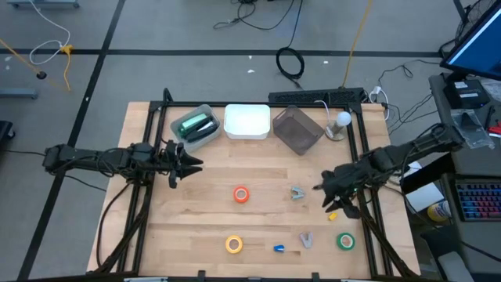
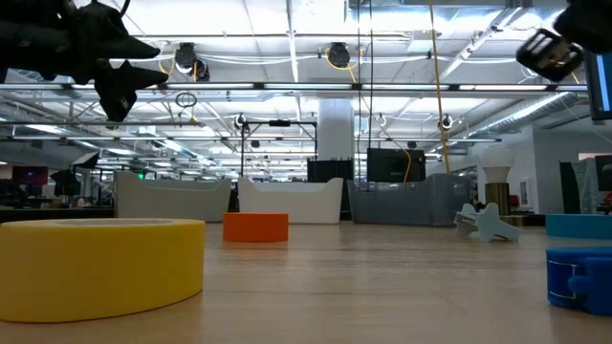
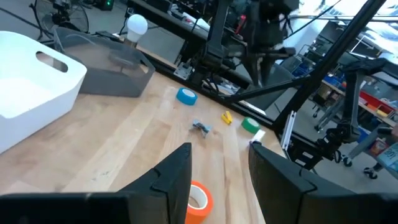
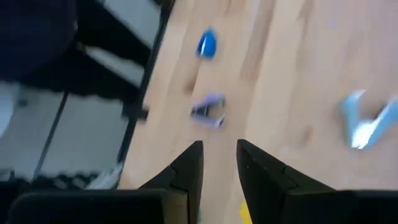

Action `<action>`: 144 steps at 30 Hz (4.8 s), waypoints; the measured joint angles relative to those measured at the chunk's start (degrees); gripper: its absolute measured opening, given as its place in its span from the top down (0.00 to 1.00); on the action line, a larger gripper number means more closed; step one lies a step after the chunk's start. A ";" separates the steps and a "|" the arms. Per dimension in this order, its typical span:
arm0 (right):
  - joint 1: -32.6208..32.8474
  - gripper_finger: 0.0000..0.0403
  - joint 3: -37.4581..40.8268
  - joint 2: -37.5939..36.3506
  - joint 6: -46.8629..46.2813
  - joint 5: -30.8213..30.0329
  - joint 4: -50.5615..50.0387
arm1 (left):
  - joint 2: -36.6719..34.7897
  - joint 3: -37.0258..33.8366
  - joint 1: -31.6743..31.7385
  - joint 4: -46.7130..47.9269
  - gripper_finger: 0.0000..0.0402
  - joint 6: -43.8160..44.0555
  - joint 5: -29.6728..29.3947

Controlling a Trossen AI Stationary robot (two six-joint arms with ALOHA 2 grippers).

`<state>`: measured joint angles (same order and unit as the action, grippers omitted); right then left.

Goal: Pick and place Stapler, Stapler remover, tape
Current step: Put the yellow stapler into the gray bin

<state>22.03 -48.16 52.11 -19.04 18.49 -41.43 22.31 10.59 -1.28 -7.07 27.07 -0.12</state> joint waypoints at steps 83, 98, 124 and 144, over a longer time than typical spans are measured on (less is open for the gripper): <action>9.08 0.67 16.35 16.21 4.93 -5.19 5.26 | 0.04 0.00 0.02 -0.02 0.60 0.24 -0.02; 9.08 0.83 16.35 16.21 4.93 -5.17 5.26 | 0.04 0.00 0.02 -0.02 0.60 0.21 0.00; 9.06 0.85 16.35 15.40 -1.31 -6.55 8.11 | 0.04 0.00 0.01 -0.63 0.60 1.79 0.00; 0.80 0.85 16.35 8.30 -10.21 -9.57 26.64 | 0.17 0.00 0.02 -10.50 0.60 4.91 -0.02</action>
<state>22.83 -31.81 60.41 -29.26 8.92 -14.79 22.48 10.59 -1.26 -17.58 31.98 -0.14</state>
